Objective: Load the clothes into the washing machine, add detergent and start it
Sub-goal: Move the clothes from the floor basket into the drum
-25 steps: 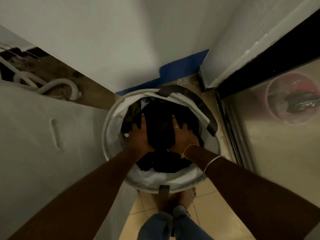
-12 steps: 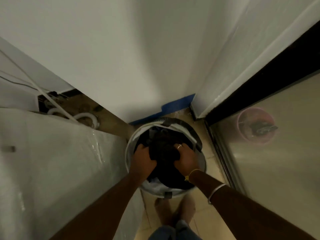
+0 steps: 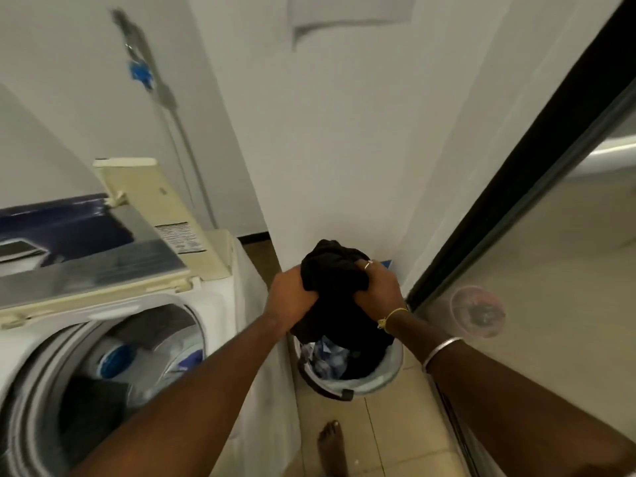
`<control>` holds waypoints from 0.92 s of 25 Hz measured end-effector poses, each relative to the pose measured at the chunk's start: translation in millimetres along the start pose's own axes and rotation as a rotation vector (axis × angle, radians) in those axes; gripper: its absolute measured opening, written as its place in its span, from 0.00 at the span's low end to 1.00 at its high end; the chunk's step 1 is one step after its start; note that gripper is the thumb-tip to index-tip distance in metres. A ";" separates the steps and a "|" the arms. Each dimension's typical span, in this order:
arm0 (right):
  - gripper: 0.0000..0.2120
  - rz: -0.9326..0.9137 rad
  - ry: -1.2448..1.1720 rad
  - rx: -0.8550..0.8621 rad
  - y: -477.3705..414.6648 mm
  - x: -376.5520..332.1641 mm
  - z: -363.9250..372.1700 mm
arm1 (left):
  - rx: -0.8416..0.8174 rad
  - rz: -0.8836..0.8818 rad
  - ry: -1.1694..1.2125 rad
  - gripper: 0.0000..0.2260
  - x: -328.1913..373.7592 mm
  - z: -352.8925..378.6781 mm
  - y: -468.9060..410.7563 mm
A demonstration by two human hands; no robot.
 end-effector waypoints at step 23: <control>0.20 -0.325 -0.433 -0.038 228.8 -414.4 35.4 | 0.771 -0.294 0.256 0.20 -75.8 -439.7 226.8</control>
Point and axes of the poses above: each hand's wrist, its own y-axis away from the middle knuckle, its own z-axis out of the palm, x = y × z, the point moved 7 cm from there along -y, towards the middle knuckle, and after that the axes turned 15 degrees about x, right-handed, at the moved point
